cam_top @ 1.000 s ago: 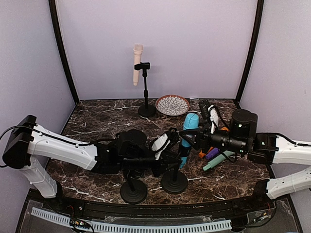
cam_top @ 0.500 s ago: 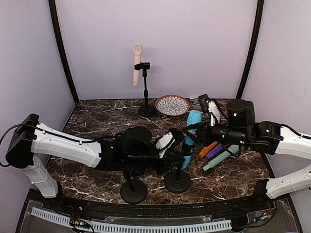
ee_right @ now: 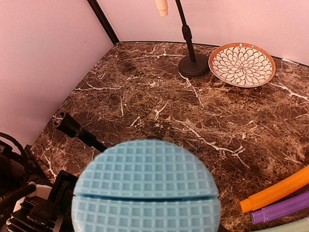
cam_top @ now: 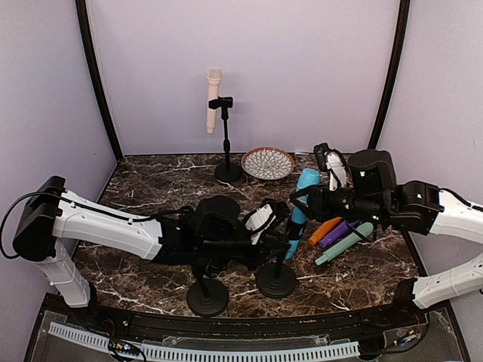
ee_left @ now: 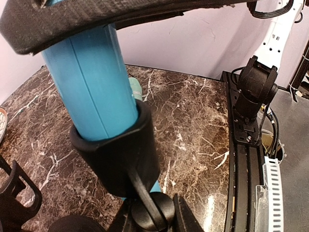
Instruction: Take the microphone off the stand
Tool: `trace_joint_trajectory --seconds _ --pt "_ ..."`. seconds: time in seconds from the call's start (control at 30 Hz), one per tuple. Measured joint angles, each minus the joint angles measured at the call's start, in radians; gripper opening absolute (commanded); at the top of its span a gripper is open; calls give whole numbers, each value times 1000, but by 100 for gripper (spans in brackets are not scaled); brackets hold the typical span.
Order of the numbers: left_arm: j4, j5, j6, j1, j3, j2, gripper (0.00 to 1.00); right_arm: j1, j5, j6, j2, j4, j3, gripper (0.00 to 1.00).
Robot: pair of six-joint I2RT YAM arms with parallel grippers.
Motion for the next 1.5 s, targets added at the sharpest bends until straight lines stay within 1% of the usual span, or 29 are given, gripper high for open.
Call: trace_joint_trajectory --seconds 0.6,1.5 --pt "24 -14 11 0 4 3 0 -3 13 -25 15 -58 67 1" --pt "32 -16 14 0 4 3 0 -49 -25 -35 13 -72 115 1"
